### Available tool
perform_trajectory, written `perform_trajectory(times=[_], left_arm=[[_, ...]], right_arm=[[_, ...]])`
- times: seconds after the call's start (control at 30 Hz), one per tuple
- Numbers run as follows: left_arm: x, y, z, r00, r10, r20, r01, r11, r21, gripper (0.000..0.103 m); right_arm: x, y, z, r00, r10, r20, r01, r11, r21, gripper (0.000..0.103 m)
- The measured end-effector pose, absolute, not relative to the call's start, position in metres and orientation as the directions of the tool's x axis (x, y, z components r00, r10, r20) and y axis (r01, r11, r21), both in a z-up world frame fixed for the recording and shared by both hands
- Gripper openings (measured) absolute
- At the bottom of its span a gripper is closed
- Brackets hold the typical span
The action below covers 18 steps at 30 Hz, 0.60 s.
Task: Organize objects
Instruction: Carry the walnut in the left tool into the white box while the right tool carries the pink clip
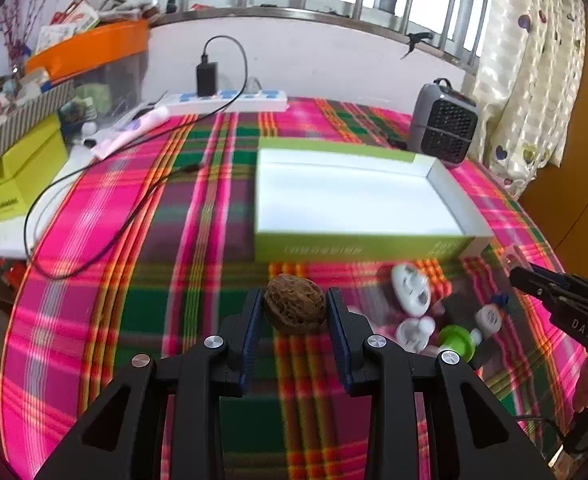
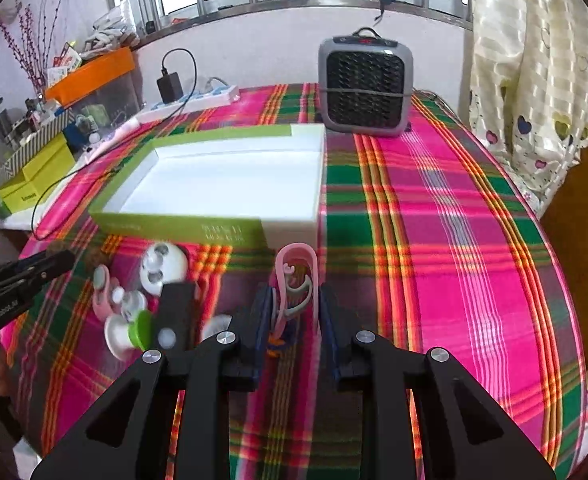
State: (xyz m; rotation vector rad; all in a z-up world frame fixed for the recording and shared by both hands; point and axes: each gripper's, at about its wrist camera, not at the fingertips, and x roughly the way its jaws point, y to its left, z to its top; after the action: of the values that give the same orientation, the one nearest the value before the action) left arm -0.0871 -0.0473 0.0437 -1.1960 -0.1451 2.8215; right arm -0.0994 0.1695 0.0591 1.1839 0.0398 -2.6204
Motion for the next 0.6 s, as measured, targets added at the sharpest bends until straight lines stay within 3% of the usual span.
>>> perform_trajectory(times=[0.6], left_arm=[[-0.162, -0.026, 0.064, -0.686, 0.174, -0.706, -0.112, -0.985, -0.134, 0.03]], right_arm=[[-0.163, 0.135, 0.075, -0.59, -0.303, -0.749, 0.34, -0.934, 0.109, 0.024]])
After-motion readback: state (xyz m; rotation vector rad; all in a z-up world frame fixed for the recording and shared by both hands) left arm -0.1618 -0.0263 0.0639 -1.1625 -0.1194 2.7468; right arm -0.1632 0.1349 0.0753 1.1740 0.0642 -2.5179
